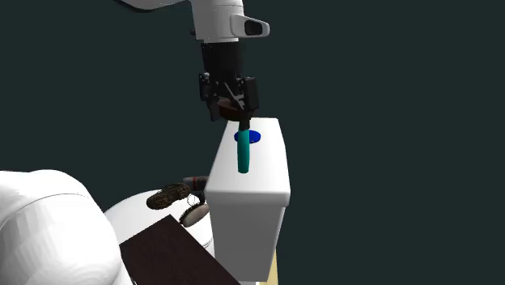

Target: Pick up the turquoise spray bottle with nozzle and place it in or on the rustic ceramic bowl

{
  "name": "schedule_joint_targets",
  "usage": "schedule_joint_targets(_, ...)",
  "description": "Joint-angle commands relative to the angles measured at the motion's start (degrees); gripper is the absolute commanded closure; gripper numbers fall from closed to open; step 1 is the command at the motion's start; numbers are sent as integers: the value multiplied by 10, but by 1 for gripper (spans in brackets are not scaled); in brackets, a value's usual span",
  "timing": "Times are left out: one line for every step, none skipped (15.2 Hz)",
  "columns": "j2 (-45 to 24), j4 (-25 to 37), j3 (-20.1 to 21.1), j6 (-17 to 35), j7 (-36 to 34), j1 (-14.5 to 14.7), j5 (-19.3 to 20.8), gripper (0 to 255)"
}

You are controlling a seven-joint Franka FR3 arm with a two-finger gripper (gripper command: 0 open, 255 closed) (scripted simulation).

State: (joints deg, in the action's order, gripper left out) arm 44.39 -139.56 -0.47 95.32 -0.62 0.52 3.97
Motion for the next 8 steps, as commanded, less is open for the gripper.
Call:
schedule_joint_targets(0,0,0,0,0,0,0,0)
schedule_joint_targets(16,-29,-23,52,52,17,-4,0)
schedule_joint_targets(29,-57,-48,102,103,36,-9,0)
schedule_joint_targets(40,-82,-75,152,157,56,-15,0)
schedule_joint_targets(47,-104,-104,200,213,79,-23,0)
schedule_joint_targets(52,-123,-135,247,271,104,-32,0)
schedule_joint_targets(55,-140,-168,290,331,132,-44,0)
schedule_joint_targets(57,-153,-204,331,393,165,-57,0)
